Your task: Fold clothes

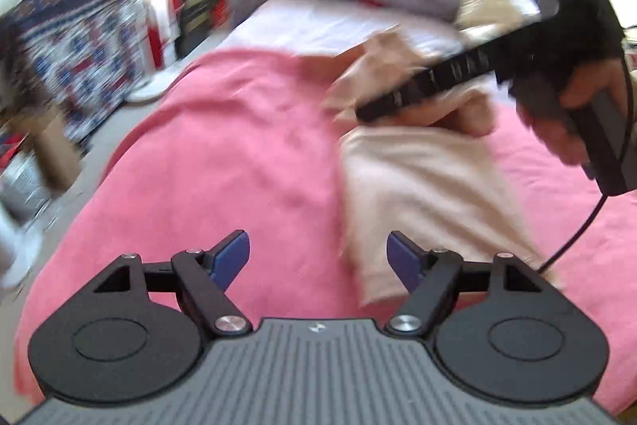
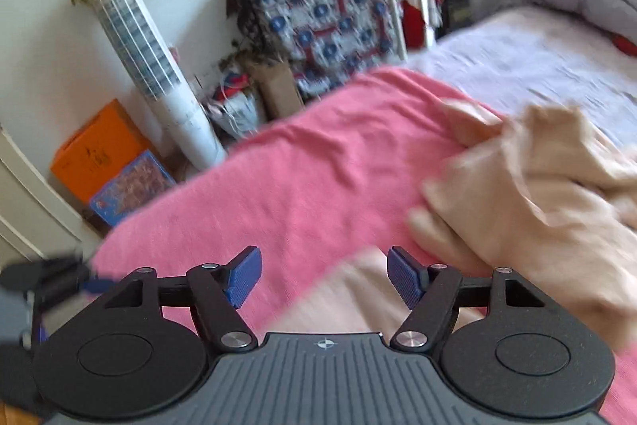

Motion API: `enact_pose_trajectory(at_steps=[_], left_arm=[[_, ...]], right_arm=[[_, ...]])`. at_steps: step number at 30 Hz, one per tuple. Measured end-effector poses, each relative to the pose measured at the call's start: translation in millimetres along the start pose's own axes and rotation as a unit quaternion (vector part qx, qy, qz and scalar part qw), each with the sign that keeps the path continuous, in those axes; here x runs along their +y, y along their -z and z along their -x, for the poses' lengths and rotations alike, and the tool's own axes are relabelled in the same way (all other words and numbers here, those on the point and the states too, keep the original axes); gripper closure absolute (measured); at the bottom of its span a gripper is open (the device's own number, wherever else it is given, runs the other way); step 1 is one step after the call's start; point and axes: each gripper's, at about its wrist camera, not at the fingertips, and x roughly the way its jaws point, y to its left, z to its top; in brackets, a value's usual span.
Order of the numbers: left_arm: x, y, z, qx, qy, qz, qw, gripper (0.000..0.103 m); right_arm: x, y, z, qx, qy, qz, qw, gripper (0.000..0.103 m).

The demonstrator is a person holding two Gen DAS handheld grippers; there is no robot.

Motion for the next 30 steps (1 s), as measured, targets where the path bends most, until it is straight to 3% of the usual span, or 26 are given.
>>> enact_pose_trajectory(at_steps=[3, 5, 6, 9, 11, 14, 16, 18, 20, 22, 26, 30], left_arm=[[-13, 10, -34, 0.039, -0.012, -0.037, 0.9985, 0.024], [-13, 22, -55, 0.073, -0.030, -0.043, 0.9959, 0.022], [-7, 27, -55, 0.070, -0.023, -0.028, 0.9969, 0.021], [7, 27, -48, 0.077, -0.021, -0.006, 0.9968, 0.020], [9, 30, -42, 0.084, -0.039, -0.035, 0.9951, 0.020], [11, 29, -34, 0.082, -0.053, -0.074, 0.9924, 0.025], [12, 26, -25, 0.064, -0.042, -0.111, 0.9909, 0.026], [5, 22, -17, 0.042, -0.009, -0.159, 0.9864, 0.026], [-9, 23, -10, 0.029, 0.019, -0.210, 0.9772, 0.023], [-27, 28, -14, 0.026, 0.024, -0.268, 0.9627, 0.023], [-56, 46, -39, 0.020, 0.000, -0.382, 0.9241, 0.024], [-70, 64, -58, 0.007, -0.019, -0.461, 0.8872, 0.037]], right_arm=[[-13, 16, 4, 0.065, 0.001, 0.011, 0.998, 0.034], [-16, 37, -2, 0.117, 0.049, 0.050, 0.991, 0.035], [-17, 49, -4, 0.138, 0.086, 0.069, 0.984, 0.035], [-6, 80, 22, 0.110, 0.162, 0.104, 0.975, 0.033], [14, 98, 39, 0.103, 0.195, 0.148, 0.964, 0.032], [58, 129, 57, 0.095, 0.209, 0.231, 0.945, 0.029], [85, 150, 64, 0.086, 0.221, 0.282, 0.930, 0.027], [102, 165, 62, 0.075, 0.246, 0.303, 0.918, 0.027], [111, 172, 52, 0.068, 0.262, 0.292, 0.917, 0.027], [115, 175, 47, 0.061, 0.282, 0.266, 0.920, 0.028], [121, 178, 41, 0.040, 0.315, 0.228, 0.921, 0.028], [122, 182, 45, 0.017, 0.335, 0.200, 0.921, 0.027]])
